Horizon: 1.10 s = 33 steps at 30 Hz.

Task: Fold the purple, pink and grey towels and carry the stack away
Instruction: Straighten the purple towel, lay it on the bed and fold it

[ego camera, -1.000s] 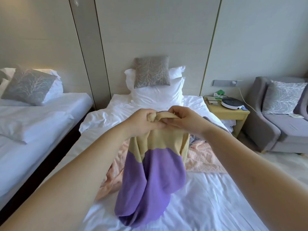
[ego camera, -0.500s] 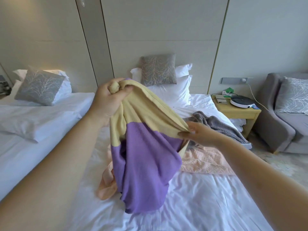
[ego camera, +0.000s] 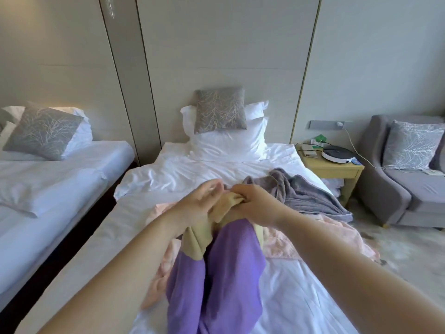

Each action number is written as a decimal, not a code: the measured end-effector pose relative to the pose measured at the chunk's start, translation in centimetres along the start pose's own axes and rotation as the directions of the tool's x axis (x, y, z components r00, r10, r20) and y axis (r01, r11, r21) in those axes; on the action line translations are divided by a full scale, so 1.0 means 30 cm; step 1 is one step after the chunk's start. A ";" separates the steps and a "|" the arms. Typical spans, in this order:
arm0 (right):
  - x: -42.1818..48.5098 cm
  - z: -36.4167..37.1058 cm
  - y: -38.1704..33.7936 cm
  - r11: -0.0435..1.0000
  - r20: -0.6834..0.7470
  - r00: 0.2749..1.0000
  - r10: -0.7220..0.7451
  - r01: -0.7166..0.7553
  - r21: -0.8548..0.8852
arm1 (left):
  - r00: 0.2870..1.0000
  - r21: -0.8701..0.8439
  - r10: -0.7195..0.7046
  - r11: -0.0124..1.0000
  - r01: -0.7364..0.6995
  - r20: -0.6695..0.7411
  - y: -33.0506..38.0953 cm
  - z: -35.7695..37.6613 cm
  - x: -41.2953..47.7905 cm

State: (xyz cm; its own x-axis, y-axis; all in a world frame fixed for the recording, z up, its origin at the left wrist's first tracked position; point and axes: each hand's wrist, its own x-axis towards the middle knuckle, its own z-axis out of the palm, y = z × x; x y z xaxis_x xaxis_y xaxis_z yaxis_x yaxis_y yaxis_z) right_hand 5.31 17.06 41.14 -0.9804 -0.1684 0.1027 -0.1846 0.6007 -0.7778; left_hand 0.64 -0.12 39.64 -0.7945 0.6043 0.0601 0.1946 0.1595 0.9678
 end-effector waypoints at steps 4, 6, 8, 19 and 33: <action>-0.015 -0.029 0.035 0.998 -0.036 0.999 0.036 -0.034 0.052 | 0.997 0.302 -0.053 0.953 0.033 0.058 -0.017 0.043 0.027; -0.038 -0.050 0.058 0.998 -0.006 0.999 0.039 -0.039 0.046 | 0.999 0.317 0.018 0.948 -0.029 0.037 -0.008 0.034 0.033; -0.063 -0.067 0.092 0.997 0.057 0.995 0.080 -0.079 -0.017 | 0.994 0.292 0.107 0.951 -0.105 0.009 0.020 0.011 0.028; -0.060 -0.158 0.003 0.972 -0.239 0.967 -0.092 0.036 -0.232 | 0.873 0.276 0.348 0.925 -0.261 -0.341 0.177 -0.141 -0.006; -0.085 -0.005 0.042 0.947 -0.124 0.985 -0.122 0.078 -0.312 | 0.991 0.219 -0.038 0.976 0.008 0.130 -0.043 -0.024 -0.064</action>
State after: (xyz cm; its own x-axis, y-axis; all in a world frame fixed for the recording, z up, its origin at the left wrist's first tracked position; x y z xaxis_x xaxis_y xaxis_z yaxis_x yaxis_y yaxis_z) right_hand 7.55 18.36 39.98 -0.9516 -0.1417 0.2728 -0.2725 0.7996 -0.5352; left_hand 1.50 -2.03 38.46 -0.7195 0.6944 -0.0087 0.3095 0.3318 0.8912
